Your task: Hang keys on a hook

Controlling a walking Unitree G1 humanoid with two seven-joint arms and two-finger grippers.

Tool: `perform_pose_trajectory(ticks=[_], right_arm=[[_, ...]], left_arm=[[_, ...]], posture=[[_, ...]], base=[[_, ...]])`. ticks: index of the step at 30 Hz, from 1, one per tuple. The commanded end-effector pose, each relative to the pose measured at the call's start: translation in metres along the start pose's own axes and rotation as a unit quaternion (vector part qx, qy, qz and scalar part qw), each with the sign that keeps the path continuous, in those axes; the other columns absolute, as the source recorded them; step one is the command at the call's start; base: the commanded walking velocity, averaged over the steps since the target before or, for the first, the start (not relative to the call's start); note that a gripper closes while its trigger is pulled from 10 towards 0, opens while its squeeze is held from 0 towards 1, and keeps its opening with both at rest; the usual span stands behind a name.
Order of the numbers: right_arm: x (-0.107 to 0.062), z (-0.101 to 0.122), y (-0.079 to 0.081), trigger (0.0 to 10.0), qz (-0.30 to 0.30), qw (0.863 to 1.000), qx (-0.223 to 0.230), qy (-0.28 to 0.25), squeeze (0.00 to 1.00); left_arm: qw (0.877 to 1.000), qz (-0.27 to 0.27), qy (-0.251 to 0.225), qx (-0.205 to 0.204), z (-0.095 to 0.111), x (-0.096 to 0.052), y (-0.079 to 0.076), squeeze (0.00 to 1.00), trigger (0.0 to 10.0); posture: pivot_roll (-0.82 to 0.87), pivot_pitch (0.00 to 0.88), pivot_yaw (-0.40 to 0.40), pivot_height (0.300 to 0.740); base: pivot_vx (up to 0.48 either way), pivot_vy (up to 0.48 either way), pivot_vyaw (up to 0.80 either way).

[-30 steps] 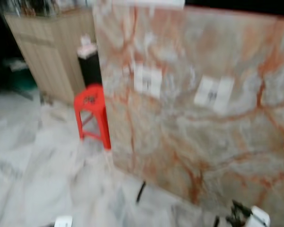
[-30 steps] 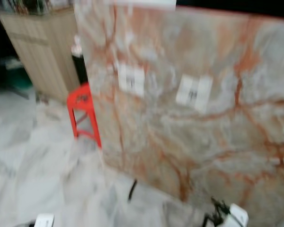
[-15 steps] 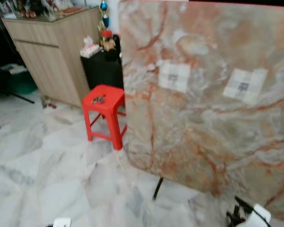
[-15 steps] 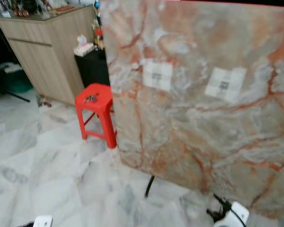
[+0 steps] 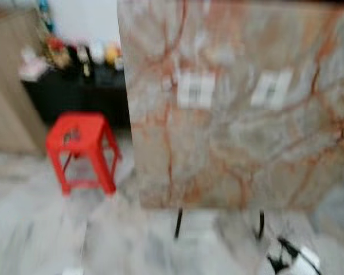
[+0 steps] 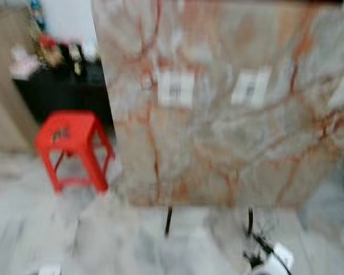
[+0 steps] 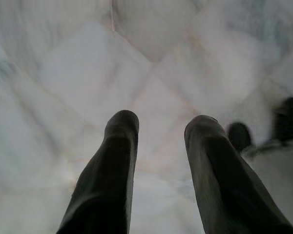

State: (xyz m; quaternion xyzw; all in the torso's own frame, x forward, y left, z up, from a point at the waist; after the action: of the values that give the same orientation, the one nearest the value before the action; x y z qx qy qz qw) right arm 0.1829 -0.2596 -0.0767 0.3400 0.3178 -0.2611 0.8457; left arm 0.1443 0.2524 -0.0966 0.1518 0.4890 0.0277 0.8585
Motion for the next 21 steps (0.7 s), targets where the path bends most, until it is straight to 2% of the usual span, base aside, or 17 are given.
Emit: perform_pose_trajectory(ticks=[1,3,13,21], right_arm=[[0.000,0.001,0.001,10.0,0.000,1.000,0.006,-0.004,0.00],[0.001,0.002,0.003,10.0,0.002,1.000,0.008,-0.007,0.00],[0.004,0.011,0.011,10.0,0.016,1.000,0.006,-0.021,0.00],[0.009,0.033,0.035,10.0,0.059,0.996,-0.008,-0.060,0.00]], left_arm=[[1.000,-0.001,0.002,-0.001,-0.002,0.000,0.000,0.00,10.0],[1.000,0.000,0.002,-0.002,-0.002,0.000,-0.001,0.00,10.0],[1.000,0.002,0.000,-0.008,0.000,0.000,0.002,0.00,10.0],[1.000,0.002,-0.002,-0.005,-0.002,-0.001,0.003,0.00,10.0]], posture=[[-0.12,0.000,-0.006,0.740],[-0.11,0.000,-0.007,0.740],[-0.11,0.000,-0.011,0.740],[-0.11,0.000,-0.009,0.740]], base=[[0.000,0.390,-0.80],[0.000,0.388,-0.71],[0.000,0.370,0.00],[0.000,0.000,0.00]])
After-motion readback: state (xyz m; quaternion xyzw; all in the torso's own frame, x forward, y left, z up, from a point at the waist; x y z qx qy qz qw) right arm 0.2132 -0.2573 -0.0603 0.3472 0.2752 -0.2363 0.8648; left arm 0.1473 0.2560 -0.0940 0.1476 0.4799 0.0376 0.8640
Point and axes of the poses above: a point about 5 cm out from each wrist's last joint towards the gripper, its own x axis pointing out of the wrist towards the gripper, its own z axis along the axis of the wrist's last joint, y = z × x, the point moved 1 cm from there along x, pointing out of the wrist towards the gripper, and after that the axes turned 13 degrees about x, right-handed, at the moved point
